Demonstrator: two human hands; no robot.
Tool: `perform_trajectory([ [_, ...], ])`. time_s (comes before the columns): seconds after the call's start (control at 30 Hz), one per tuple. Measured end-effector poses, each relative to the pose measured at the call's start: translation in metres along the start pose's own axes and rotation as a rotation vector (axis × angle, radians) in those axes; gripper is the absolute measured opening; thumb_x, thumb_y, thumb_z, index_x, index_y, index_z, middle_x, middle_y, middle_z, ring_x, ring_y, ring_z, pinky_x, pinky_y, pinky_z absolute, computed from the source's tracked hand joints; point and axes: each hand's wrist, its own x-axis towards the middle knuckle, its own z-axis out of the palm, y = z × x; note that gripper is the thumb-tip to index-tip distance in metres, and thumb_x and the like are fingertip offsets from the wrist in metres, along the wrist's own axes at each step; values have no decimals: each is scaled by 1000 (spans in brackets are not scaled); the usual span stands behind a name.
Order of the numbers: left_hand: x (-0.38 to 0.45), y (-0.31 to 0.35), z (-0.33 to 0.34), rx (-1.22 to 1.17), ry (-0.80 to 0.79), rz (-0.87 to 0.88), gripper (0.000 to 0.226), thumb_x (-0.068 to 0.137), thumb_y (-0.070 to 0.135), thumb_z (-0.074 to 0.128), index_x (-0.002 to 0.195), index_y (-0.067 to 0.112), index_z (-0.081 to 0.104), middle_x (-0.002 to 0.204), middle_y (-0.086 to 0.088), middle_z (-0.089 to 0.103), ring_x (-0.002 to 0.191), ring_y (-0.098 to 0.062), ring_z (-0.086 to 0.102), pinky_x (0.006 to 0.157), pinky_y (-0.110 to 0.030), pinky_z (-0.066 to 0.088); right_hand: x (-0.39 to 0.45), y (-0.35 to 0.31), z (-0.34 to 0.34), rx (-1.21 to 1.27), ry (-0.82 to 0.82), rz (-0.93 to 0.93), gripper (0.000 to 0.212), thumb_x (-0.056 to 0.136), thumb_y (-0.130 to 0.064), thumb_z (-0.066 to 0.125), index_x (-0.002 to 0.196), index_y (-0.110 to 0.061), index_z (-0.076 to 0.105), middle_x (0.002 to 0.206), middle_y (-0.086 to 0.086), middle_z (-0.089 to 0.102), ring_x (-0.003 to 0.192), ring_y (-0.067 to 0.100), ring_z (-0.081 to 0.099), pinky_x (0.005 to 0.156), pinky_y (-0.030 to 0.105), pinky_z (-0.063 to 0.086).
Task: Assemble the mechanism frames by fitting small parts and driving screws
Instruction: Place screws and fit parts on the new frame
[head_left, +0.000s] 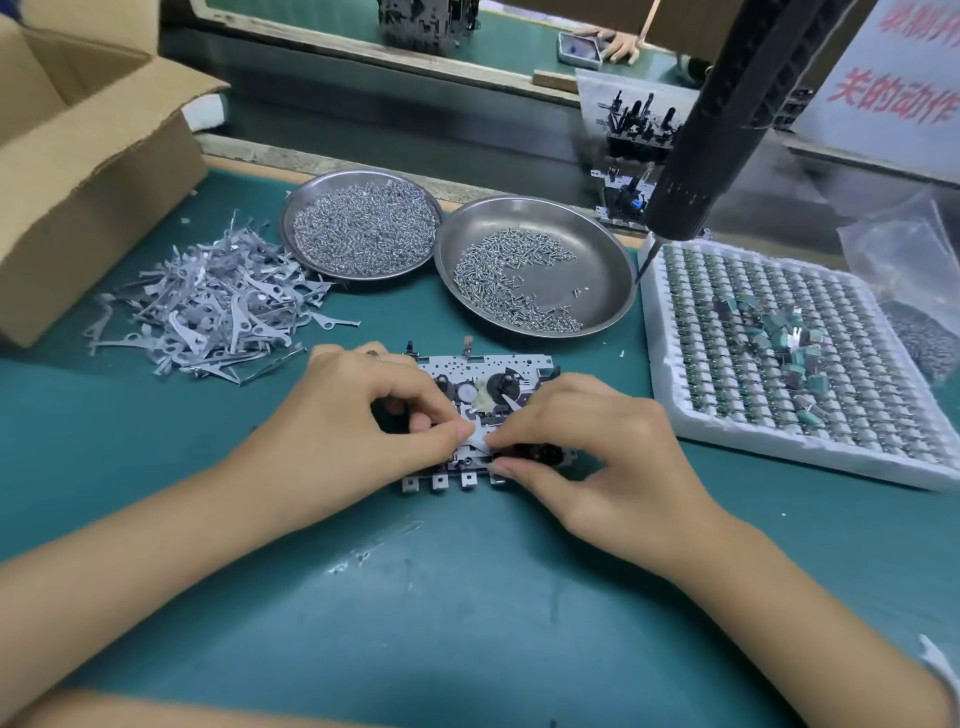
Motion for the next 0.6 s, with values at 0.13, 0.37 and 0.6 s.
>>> perform_trajectory([
  [0.13,0,-1,0,-12,-22,1,10,68,36,70,62,29,71,55,11,56,64,-12,50,73,-29,32,-4,0,4,-106,51,-89,11,77,-7,75,87,-7,75,71,2,67,71,24,58,70,35,50],
  [0.37,0,0,-1,-22,-63,16,18,65,49,68,64,32,73,58,11,58,68,-14,51,74,-29,35,-9,-3,15,-158,154,-23,9,79,-5,72,87,-1,74,82,6,67,75,18,58,76,15,44],
  [0.6,1,1,-2,-87,-90,-40,7,66,32,78,62,28,74,57,10,58,69,-12,50,67,-19,37,-13,-9,22,-257,155,-17,6,81,1,65,78,3,70,82,11,64,73,29,59,72,28,47],
])
